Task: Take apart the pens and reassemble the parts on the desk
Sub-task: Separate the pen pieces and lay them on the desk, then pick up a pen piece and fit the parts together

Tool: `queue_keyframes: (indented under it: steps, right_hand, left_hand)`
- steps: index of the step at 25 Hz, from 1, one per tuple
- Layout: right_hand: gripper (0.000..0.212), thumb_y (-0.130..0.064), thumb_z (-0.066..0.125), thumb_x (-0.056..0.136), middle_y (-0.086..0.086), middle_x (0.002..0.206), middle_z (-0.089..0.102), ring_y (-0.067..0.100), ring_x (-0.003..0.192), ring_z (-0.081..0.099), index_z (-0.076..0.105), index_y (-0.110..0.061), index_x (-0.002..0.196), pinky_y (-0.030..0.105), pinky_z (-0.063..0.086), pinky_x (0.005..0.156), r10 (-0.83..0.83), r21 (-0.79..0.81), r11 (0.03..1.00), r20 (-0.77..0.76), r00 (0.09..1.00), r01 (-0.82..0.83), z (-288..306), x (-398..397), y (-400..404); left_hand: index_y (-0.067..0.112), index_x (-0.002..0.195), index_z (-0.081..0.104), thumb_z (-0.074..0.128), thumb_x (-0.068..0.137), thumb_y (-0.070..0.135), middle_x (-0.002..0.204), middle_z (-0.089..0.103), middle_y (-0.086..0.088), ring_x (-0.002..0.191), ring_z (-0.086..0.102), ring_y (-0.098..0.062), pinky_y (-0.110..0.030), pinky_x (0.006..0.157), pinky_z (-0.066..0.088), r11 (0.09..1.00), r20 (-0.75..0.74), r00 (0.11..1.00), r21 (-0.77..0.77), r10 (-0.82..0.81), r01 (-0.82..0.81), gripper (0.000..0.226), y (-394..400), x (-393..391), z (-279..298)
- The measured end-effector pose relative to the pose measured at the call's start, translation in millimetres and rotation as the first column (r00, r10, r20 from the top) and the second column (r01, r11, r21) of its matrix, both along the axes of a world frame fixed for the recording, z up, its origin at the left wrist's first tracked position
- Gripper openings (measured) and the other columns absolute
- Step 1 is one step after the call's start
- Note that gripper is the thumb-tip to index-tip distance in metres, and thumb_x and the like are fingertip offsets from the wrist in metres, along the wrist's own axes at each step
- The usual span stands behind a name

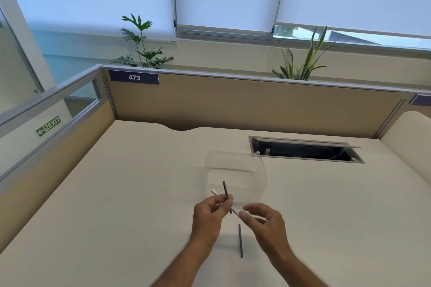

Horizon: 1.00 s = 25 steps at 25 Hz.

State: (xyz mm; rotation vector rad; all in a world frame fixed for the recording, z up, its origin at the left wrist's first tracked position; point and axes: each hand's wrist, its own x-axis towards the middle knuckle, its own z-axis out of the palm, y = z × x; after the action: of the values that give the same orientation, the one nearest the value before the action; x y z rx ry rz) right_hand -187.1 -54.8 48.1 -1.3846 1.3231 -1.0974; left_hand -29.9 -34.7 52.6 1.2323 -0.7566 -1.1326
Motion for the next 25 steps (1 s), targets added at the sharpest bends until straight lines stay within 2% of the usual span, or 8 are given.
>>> queue_keyframes:
  steps: [3,6,10,12,15,19,22,25]
  right_hand:
    - [0.013,-0.022,0.085,0.076,-0.002,0.084,0.079,0.012,0.082,0.074,0.079,-0.022,0.088,0.019,0.058,0.066,0.060,-0.071,0.996,0.055,0.997,-0.056,18.9,4.6,-7.7]
    - [0.016,-0.018,0.085,0.076,0.000,0.087,0.077,0.015,0.083,0.074,0.080,-0.023,0.090,0.025,0.059,0.069,0.129,-0.132,0.983,0.025,0.991,-0.125,32.2,12.0,-14.7]
    - [0.010,-0.013,0.083,0.078,0.001,0.085,0.077,0.018,0.082,0.075,0.080,-0.021,0.084,0.035,0.061,0.074,0.171,-0.160,0.972,-0.006,0.985,-0.170,37.0,20.1,-20.3]
    - [0.008,-0.014,0.080,0.081,0.001,0.083,0.077,0.018,0.081,0.075,0.079,-0.018,0.087,0.031,0.061,0.074,0.170,-0.180,0.969,-0.014,0.985,-0.169,39.2,20.8,-24.2]
    - [0.010,-0.012,0.077,0.084,-0.001,0.082,0.078,0.015,0.079,0.075,0.076,-0.017,0.092,0.024,0.061,0.071,0.133,-0.219,0.967,0.005,0.991,-0.128,48.5,19.6,-39.0]
    - [0.014,-0.014,0.075,0.086,-0.011,0.086,0.074,0.000,0.075,0.070,0.076,-0.019,0.099,0.009,0.055,0.068,0.059,-0.320,0.932,-0.329,0.943,-0.170,54.4,20.1,-78.0]
    - [0.014,-0.015,0.074,0.087,-0.002,0.090,0.075,0.008,0.076,0.066,0.077,-0.016,0.100,0.022,0.056,0.072,0.019,-0.350,0.891,-0.610,0.792,-0.290,47.3,19.8,-107.8]
    - [0.015,-0.018,0.070,0.089,0.000,0.096,0.075,0.015,0.081,0.065,0.076,-0.019,0.103,0.033,0.057,0.076,0.025,-0.297,0.856,-0.794,0.608,-0.423,37.1,22.1,-128.8]
  left_hand:
    - [0.021,0.088,0.080,0.076,0.083,0.011,0.087,0.079,0.003,0.084,0.073,-0.014,-0.020,0.074,0.058,0.998,0.176,0.984,-0.063,0.010,0.001,0.011,-0.8,-0.6,1.4]
    - [0.022,0.094,0.079,0.075,0.085,0.019,0.089,0.078,0.007,0.087,0.073,-0.011,-0.028,0.079,0.060,0.992,0.299,0.954,-0.120,0.005,0.033,0.010,-0.4,-2.4,3.0]
    - [0.027,0.095,0.078,0.072,0.088,0.019,0.090,0.077,0.009,0.086,0.072,-0.013,-0.032,0.076,0.061,0.982,0.393,0.919,-0.177,0.015,0.060,0.013,-1.6,-2.5,5.8]
    - [0.031,0.097,0.077,0.072,0.088,0.020,0.091,0.077,0.012,0.087,0.071,-0.010,-0.029,0.073,0.060,0.977,0.431,0.902,-0.203,0.036,0.058,0.015,-3.4,-0.8,7.8]
    - [0.028,0.095,0.075,0.068,0.090,0.006,0.096,0.075,0.013,0.094,0.069,-0.005,-0.027,0.078,0.059,0.972,0.460,0.883,-0.235,0.093,0.020,0.024,-7.0,5.0,8.2]
    - [0.025,0.091,0.052,0.067,0.089,0.004,0.091,0.076,0.013,0.086,0.070,-0.009,-0.020,0.069,0.055,0.972,0.431,0.891,-0.230,0.145,-0.047,0.026,-12.1,10.0,8.0]
    - [0.028,0.102,0.055,0.070,0.087,0.009,0.088,0.076,0.014,0.085,0.070,-0.006,-0.014,0.065,0.050,0.974,0.405,0.902,-0.217,0.148,-0.063,0.029,-16.7,10.7,8.6]
    - [0.030,0.093,0.066,0.074,0.086,0.020,0.086,0.073,0.019,0.083,0.068,-0.008,-0.017,0.064,0.053,0.978,0.437,0.890,-0.206,0.132,-0.044,0.015,-21.7,9.4,4.3]
